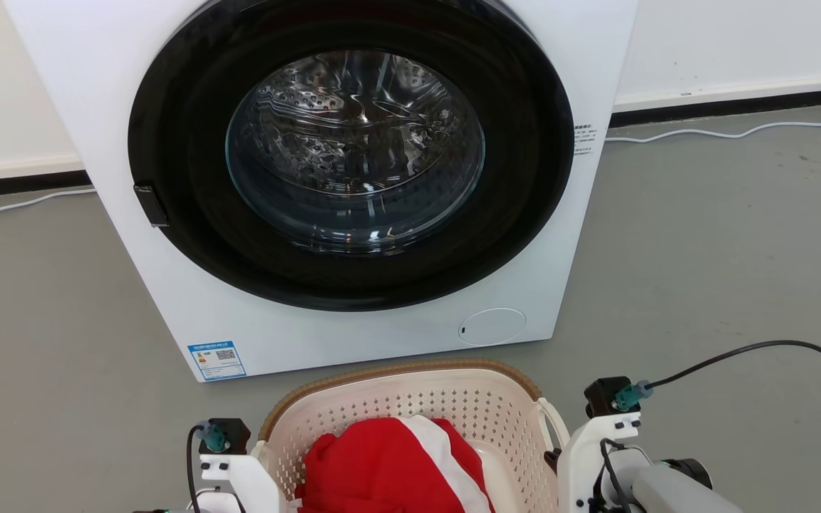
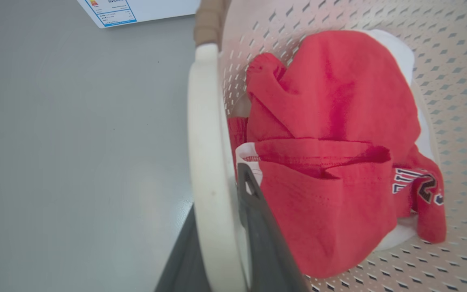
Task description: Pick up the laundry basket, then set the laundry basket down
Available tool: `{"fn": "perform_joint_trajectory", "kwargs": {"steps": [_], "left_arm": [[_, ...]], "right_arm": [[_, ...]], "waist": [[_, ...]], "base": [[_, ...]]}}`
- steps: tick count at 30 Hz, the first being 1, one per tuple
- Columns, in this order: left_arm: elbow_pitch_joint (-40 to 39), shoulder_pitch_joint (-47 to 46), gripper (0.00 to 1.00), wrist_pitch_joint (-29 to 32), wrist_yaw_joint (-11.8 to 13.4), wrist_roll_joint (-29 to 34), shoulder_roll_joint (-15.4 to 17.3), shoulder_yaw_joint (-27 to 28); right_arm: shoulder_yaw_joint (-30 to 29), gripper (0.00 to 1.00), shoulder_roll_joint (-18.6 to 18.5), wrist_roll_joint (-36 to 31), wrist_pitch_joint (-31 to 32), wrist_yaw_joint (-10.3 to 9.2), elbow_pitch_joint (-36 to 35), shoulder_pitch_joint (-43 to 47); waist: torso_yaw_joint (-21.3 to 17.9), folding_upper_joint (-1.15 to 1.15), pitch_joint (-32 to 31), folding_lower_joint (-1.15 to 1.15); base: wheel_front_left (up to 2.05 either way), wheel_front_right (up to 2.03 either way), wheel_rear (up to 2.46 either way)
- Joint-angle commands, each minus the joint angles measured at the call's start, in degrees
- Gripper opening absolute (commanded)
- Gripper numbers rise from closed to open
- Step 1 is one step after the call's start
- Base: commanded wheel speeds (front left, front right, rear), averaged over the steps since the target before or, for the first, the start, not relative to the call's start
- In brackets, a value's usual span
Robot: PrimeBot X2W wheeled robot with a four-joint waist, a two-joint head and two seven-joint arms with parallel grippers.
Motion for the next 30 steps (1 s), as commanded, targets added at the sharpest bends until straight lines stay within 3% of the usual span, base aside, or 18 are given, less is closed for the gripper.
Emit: {"fn": "perform_joint_trajectory", "kwargs": {"steps": [1,20,30], "left_arm": [[-0.68,-1.27,0.00,-0.67,-0.44,-0.45,1.80,0.87],[-0.04,-2.37,0.00,-3.25,-0.44,-2.31,1.73,-1.23],[0.05,-6.17,0.00,-9.28,0.43,-2.12,2.23,-1.40]], "right_arm": [[0.66,0.00,-0.07,0.19,-0.84,0.09,-0.24,-1.26],[2.97,0.00,-0.24,1.79,-3.31,0.09,-0.36,-1.91],[5.02,0.00,-0.18,0.60,-11.14,0.09,-1.56,-4.91]], "waist": [[0.02,0.00,0.01,0.00],[0.18,0.00,1.95,0.00],[1.37,0.00,10.35,0.00]], "base": [[0.00,0.00,0.00],[0.00,0.00,0.00],[0.00,0.00,0.00]]}}
